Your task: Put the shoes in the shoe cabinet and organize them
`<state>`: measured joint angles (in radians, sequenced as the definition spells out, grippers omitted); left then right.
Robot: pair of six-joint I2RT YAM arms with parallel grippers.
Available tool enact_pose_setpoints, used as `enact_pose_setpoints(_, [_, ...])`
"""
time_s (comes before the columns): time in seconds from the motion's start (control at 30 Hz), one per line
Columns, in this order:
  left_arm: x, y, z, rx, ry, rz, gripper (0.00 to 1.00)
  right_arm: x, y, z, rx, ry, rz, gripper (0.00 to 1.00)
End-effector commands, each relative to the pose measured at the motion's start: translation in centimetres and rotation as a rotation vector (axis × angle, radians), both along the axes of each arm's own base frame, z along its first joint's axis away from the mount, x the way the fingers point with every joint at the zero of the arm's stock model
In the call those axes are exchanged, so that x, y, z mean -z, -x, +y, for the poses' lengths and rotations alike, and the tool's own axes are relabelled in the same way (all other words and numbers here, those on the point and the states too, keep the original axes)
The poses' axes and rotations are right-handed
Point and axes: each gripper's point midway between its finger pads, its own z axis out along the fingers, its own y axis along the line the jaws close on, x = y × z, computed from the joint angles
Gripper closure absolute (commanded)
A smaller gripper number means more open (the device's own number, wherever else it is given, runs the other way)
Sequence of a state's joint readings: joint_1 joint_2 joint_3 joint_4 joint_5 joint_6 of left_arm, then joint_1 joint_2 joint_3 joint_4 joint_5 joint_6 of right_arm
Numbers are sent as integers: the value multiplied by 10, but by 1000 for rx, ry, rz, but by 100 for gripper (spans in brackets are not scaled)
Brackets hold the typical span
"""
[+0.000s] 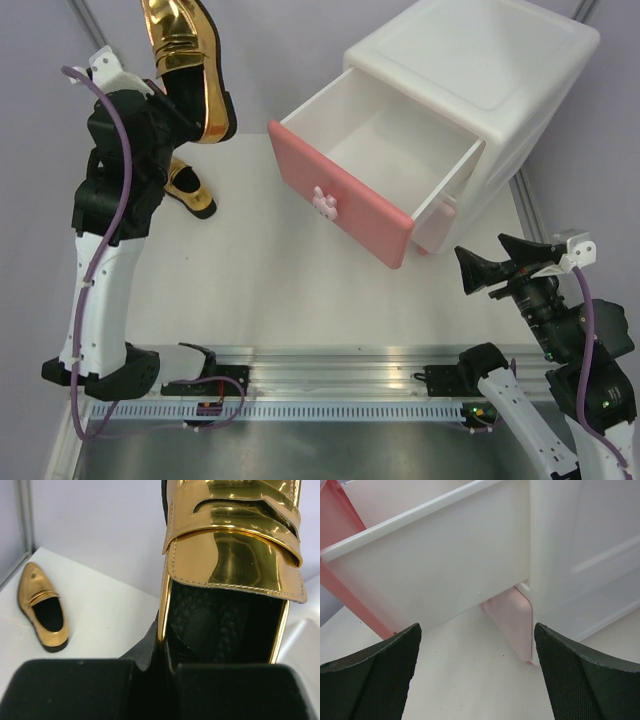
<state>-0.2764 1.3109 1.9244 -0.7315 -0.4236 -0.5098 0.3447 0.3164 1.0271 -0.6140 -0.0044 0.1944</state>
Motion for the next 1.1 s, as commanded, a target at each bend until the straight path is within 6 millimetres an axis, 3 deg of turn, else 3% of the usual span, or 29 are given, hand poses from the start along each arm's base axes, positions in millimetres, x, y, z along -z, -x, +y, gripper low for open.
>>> enact_pose_setpoints(0.0, [-83, 37, -23, 131, 73, -248, 98, 0, 3, 3, -25, 4, -13, 2])
enact_pose_setpoints(0.13, [-114, 58, -42, 226, 84, -323, 98, -1, 4, 4, -32, 2, -17, 2])
enact_pose_setpoints(0.37, [-141, 80, -74, 372, 149, -409, 98, -1, 9, 4, -40, -9, -18, 2])
enact_pose_setpoints(0.53, [-141, 80, -112, 484, 189, -389, 98, -2, 10, 3, -34, -17, -15, 2])
enact_pose_setpoints(0.67, [-135, 83, -154, 590, 193, -366, 98, -2, 11, 3, -35, -27, -11, 2])
enact_pose_setpoints(0.73, [-137, 84, -164, 599, 182, -368, 98, -2, 11, 3, -36, -28, -10, 2])
enact_pose_setpoints(0.93, [-123, 93, -216, 676, 136, -329, 98, 0, 10, 4, -37, -36, 1, 2])
enact_pose_setpoints(1.07, [-113, 92, -232, 666, 100, -306, 98, 0, 11, 4, -38, -35, 1, 2])
